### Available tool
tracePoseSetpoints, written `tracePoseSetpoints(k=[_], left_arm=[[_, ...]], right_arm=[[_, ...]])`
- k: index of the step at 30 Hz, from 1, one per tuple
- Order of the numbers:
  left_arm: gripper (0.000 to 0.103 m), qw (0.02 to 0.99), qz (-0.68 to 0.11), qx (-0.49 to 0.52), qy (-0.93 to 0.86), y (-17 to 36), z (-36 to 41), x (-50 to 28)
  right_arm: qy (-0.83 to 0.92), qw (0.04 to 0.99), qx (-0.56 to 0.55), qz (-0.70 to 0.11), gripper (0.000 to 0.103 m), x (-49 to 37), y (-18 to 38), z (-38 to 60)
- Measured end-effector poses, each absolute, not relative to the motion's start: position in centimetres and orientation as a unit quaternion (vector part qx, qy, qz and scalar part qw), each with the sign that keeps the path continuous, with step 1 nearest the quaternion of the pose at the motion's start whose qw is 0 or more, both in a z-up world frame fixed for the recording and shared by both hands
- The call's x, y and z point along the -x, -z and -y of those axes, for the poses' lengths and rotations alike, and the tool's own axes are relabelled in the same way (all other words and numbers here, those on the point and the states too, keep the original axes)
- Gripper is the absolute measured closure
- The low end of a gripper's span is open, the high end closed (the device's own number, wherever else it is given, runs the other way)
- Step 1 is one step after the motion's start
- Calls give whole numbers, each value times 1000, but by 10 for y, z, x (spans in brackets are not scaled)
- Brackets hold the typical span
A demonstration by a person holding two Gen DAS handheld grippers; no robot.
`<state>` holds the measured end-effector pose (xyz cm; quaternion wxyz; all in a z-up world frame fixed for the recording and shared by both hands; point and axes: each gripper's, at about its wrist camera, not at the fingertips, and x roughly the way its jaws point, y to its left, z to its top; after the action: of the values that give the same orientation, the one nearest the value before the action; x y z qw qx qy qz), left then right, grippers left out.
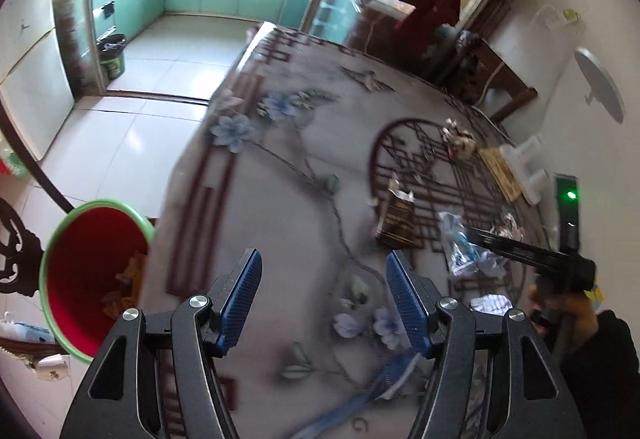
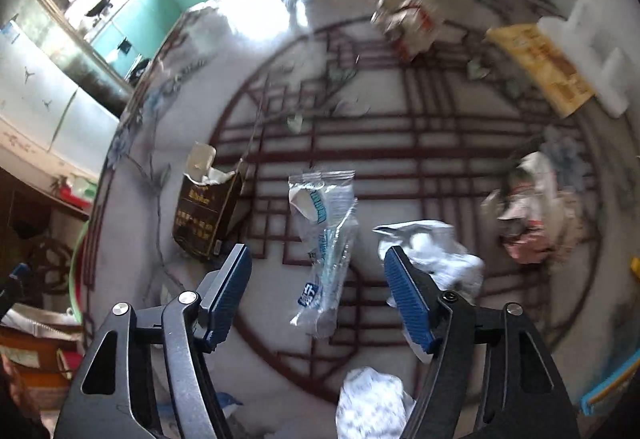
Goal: Collect trash
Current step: 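Grasp the clear plastic packet with the right tool while the left tool grasps the brown cigarette box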
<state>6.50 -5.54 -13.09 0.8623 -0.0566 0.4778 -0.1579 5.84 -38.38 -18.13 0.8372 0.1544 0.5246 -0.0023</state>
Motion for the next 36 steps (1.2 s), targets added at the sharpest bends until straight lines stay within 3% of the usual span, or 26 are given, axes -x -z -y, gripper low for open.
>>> tracePoseSetpoints(k=[5, 8, 10, 12, 21, 36], left_arm=[[39, 855, -496, 51, 147, 147, 76, -71], [39, 849, -507, 52, 142, 159, 94, -80], [39, 845, -512, 48, 146, 164, 106, -85], [39, 842, -516, 39, 150, 171, 121, -91], [39, 834, -526, -13, 165, 201, 189, -127], [39, 826, -532, -82, 169, 238, 247, -175]], right_arm=[[-7, 829, -142, -541, 48, -67, 199, 383], [-24, 825, -111, -554, 66, -70, 200, 377], [-22, 824, -97, -557, 87, -70, 202, 378], [-31, 823, -113, -556, 95, -67, 205, 385], [-34, 846, -206, -491, 97, -15, 166, 423], [-28, 863, -192, -467, 97, -4, 134, 401]])
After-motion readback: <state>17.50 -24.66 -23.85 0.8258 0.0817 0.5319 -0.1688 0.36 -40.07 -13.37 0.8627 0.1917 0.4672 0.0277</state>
